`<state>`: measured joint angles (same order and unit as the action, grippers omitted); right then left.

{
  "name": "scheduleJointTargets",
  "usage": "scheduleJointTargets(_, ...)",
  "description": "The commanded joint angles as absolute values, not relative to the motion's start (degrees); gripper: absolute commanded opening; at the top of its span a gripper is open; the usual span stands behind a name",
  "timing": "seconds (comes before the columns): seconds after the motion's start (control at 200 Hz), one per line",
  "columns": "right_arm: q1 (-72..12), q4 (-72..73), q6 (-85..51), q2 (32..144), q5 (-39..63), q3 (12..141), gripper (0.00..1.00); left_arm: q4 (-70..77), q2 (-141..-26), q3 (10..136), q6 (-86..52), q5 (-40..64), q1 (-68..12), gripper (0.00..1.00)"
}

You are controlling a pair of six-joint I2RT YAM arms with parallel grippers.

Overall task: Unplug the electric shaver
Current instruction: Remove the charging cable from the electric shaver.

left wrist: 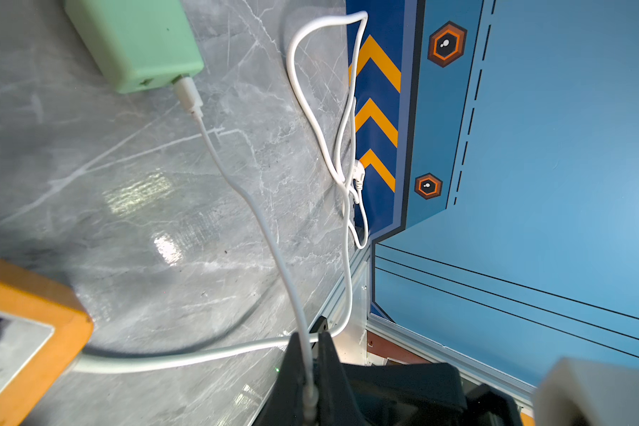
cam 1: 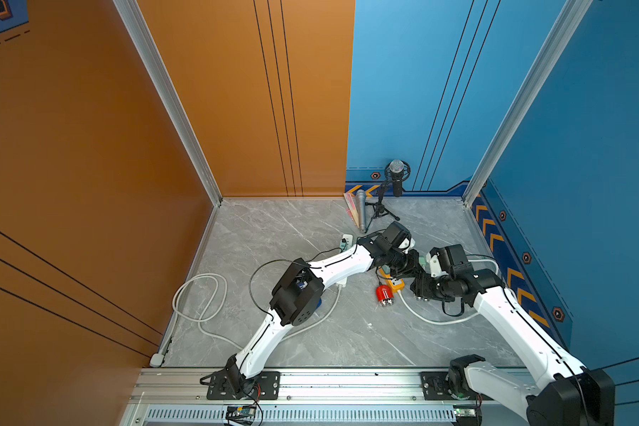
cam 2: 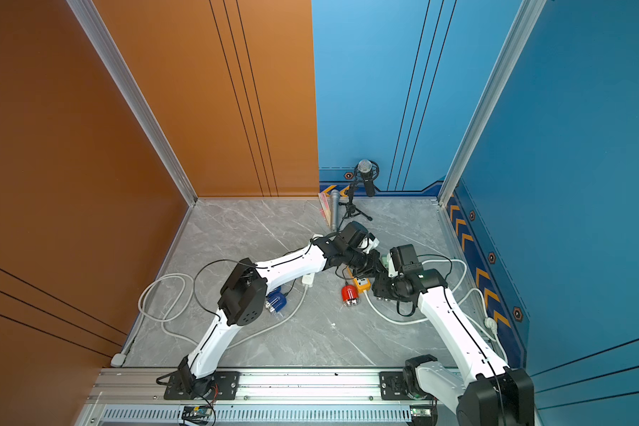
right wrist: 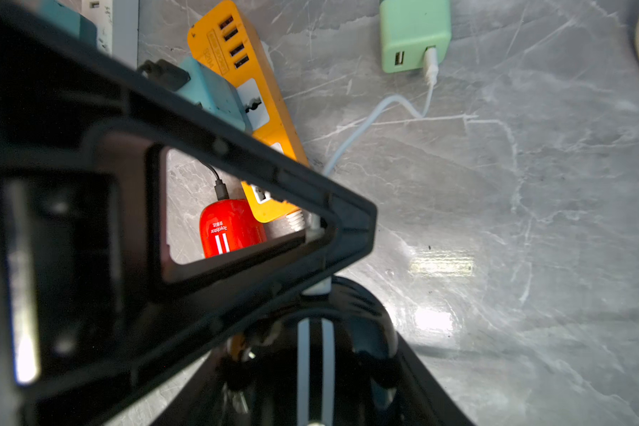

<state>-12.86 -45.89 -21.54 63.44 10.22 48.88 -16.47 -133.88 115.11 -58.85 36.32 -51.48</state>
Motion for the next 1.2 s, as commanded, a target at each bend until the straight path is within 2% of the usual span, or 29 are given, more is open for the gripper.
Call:
scheduleJointTargets(0.0,-14.52,-56.59,-24.17,63.31,12.15,49.18,0.36,-12.39,-135.43,117.92,-59.49,32.00,-48.96,0.00)
scheduleJointTargets(0.515,-14.23,-61.34,-26.87,59.57,9.91,50.60,0.37,-11.30,-137.06,119.19,-60.16,33.42,-49.26,0.00)
scheduleJointTargets(0.751,-4.86,-62.40,-22.03,59.45,10.78,56.32,0.37,-11.30,-137.80,119.18,-59.83,35.72,-50.51,0.00)
scheduleJointTargets(1.191,7.84,-63.02,-13.74,67.01,8.85,64.80,0.36,-11.33,-139.31,116.27,-61.78,35.24,-54.00,0.00)
